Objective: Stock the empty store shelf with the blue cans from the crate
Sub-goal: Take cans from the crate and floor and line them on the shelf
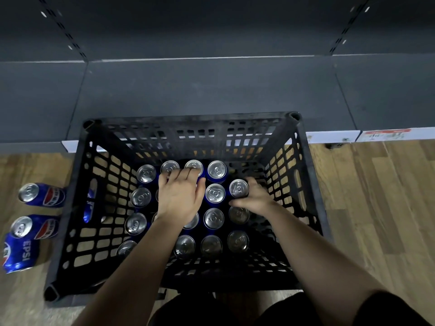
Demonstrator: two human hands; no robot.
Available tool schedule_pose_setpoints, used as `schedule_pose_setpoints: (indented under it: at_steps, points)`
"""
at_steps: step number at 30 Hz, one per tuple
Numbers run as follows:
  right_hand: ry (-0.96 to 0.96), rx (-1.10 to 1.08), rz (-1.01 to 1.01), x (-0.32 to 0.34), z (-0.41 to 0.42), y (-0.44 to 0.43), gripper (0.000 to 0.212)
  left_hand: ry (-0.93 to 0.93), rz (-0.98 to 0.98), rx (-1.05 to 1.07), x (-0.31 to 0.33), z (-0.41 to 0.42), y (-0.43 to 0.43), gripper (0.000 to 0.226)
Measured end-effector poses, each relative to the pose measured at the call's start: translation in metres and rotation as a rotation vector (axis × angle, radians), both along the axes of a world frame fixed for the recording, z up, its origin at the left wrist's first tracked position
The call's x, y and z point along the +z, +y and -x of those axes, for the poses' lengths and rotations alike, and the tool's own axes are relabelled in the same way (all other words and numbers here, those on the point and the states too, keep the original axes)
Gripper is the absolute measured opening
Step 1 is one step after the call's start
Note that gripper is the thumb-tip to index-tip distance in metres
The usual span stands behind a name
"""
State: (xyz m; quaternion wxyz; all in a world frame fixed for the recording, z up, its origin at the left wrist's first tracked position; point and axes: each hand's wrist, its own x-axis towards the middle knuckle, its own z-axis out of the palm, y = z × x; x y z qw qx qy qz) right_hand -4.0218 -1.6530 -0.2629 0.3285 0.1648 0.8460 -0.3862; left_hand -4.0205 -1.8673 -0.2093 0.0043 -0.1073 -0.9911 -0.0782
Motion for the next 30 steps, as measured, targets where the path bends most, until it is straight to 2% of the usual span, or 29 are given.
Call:
schedule_pose_setpoints:
  at_steps: [3, 9, 19, 30]
  points:
    - [0.032, -0.050, -0.004, -0.006, 0.002, -0.005, 0.090, 0.006, -0.012, 0.000, -0.001, -0.001, -0.002, 0.045]
    - [0.166, -0.137, 0.080, -0.008, 0.001, -0.005, 0.068, 0.026, -0.015, 0.007, -0.002, -0.001, -0.007, 0.041]
    - [0.130, -0.135, 0.124, -0.018, 0.002, 0.000, 0.083, 0.014, -0.003, 0.015, -0.012, -0.001, -0.011, 0.041]
    - [0.217, -0.185, 0.020, -0.013, 0.005, -0.003, 0.070, 0.001, -0.007, 0.011, -0.007, 0.005, -0.009, 0.042]
